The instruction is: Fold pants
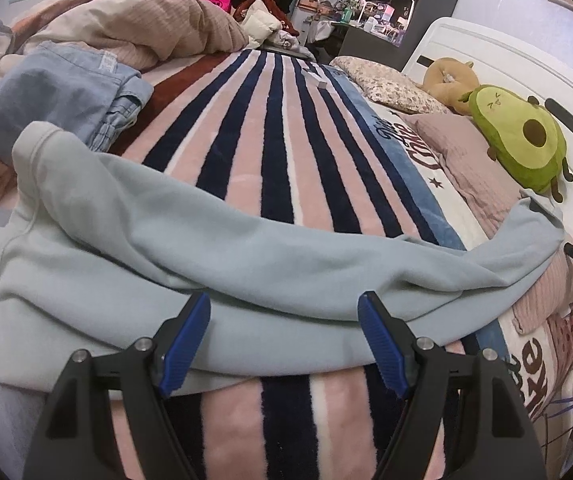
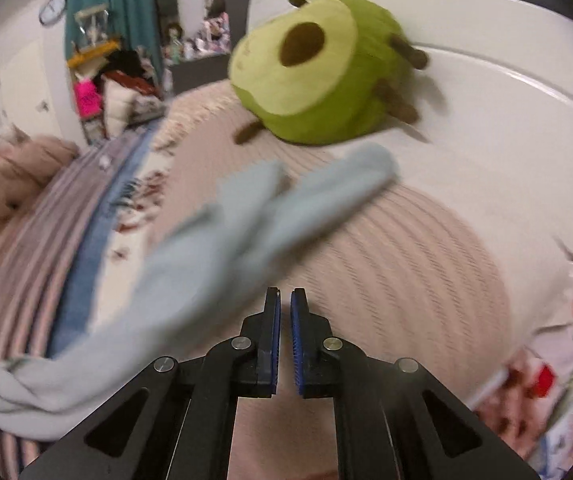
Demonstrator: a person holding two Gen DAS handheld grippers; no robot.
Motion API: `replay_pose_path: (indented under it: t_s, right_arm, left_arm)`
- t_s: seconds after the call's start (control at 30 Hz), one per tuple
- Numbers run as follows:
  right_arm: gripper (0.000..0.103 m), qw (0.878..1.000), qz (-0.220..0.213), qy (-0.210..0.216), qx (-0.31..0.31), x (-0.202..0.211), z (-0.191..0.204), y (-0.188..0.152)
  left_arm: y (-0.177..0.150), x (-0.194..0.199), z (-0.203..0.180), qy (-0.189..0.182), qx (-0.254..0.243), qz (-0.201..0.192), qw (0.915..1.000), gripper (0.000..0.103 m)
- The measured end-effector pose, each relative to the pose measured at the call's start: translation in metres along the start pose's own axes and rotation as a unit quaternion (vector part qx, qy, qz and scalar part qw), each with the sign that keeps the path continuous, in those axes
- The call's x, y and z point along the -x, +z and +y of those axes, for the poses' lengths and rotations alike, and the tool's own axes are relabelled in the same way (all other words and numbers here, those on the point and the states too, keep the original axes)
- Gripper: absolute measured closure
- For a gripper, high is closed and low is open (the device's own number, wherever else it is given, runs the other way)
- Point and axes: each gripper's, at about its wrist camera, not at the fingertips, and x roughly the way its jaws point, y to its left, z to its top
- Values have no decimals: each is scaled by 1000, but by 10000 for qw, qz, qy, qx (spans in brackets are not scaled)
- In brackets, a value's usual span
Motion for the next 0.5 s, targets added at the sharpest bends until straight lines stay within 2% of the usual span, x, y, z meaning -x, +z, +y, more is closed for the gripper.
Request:
replay_pose_path:
  t_s: [0.03, 0.1, 0.13, 0.17, 0.27, 0.3, 0.43, 0.5]
  right_arm:
    - [99, 10000, -68, -17, 15, 3, -3, 2]
    - [84, 9996, -291, 65, 21, 11, -5, 13]
    - [67, 9989, -433, 147, 65, 16, -3, 21]
    - [57, 9983, -506, 250, 158, 18, 1, 30]
    - [56, 9976, -302, 455, 418, 2, 23, 53]
    - [56, 9974, -168, 468, 514, -8, 32, 58]
    - [52, 9945, 426, 45, 952, -59, 55, 63]
    - [55, 9922, 473, -241, 1125, -75, 56, 62]
  left_arm:
    - [0, 0, -1, 12, -6, 3, 10000, 30]
    - [2, 1, -3, 12, -19, -17, 10000, 30]
    - [3, 1, -5, 4, -23, -33, 10000, 30]
    - [6, 2, -6, -8, -32, -58, 10000, 30]
    - [12, 2, -12, 28, -66, -125, 9999, 28]
    - [14, 2, -12, 40, -71, -142, 9999, 24]
    - [18, 1, -14, 50, -59, -179, 9998, 23]
    - [18, 0, -13, 61, -39, -172, 9998, 23]
